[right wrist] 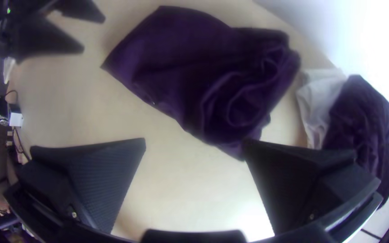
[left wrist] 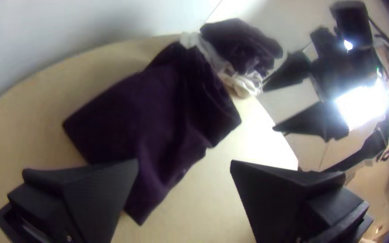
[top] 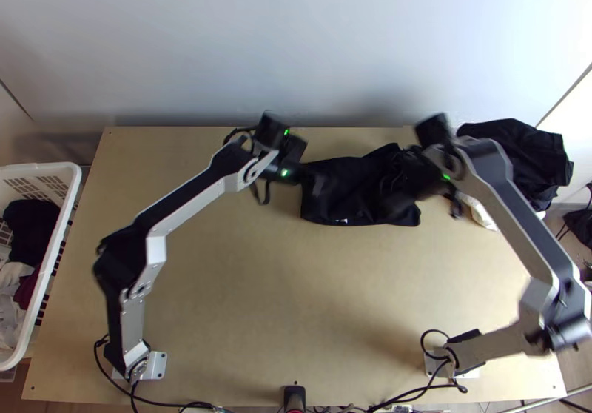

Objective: Fold the t-shirt

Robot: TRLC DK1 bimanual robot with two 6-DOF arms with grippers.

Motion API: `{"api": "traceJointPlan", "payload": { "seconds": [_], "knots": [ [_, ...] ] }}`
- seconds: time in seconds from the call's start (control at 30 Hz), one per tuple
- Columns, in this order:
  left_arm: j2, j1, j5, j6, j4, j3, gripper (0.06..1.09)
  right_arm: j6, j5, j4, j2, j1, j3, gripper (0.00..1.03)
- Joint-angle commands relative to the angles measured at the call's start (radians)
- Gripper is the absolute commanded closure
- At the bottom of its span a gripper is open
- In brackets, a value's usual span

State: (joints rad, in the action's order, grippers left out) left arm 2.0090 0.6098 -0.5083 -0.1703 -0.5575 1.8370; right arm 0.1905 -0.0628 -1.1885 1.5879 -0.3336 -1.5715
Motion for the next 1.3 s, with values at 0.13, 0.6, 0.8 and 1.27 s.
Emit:
{"api": "traceJointPlan", "payload": {
  "seconds": [0.13, 0.6, 0.8, 1.27],
  "knots": [
    [-0.207, 0.001, 0.022, 0.051, -0.056, -0.366, 0.1, 0.004, -0.072, 0.156, 0.32, -0.136, -0.136, 0.04],
    [-0.062, -0.061, 0.059, 0.075, -0.061, -0.223, 0.1, 0.099, -0.089, 0.237, 0.284, 0.231, 0.094, 0.04],
    [-0.027, -0.084, 0.06, 0.086, -0.065, -0.15, 0.1, 0.102, -0.091, 0.225, 0.185, 0.235, 0.119, 0.04],
    [-0.018, -0.101, 0.06, 0.084, -0.134, -0.102, 0.1, 0.233, 0.093, 0.383, 0.034, -0.185, 0.314, 0.04]
  ]
}}
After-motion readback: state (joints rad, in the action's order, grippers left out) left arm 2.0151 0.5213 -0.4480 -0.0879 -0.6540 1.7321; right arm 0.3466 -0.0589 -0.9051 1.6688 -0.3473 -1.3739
